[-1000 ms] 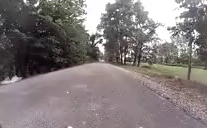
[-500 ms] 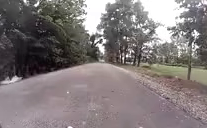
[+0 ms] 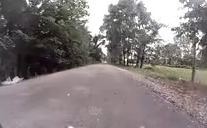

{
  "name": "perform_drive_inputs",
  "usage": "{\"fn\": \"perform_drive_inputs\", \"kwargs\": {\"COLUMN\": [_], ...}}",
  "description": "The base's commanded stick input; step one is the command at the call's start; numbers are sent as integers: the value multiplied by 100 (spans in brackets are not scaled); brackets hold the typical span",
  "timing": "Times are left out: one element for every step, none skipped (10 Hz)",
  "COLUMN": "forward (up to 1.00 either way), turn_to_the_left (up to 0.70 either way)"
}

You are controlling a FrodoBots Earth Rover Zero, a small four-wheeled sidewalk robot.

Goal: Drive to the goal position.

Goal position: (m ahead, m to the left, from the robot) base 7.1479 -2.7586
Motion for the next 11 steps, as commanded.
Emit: {"fn": "perform_drive_inputs", "kwargs": {"forward": [100,100,100,100,100,100,100,100,100,100,100], "turn_to_the_left": [1,1,1,1,1,1,1,1,-1,-1,-1]}}
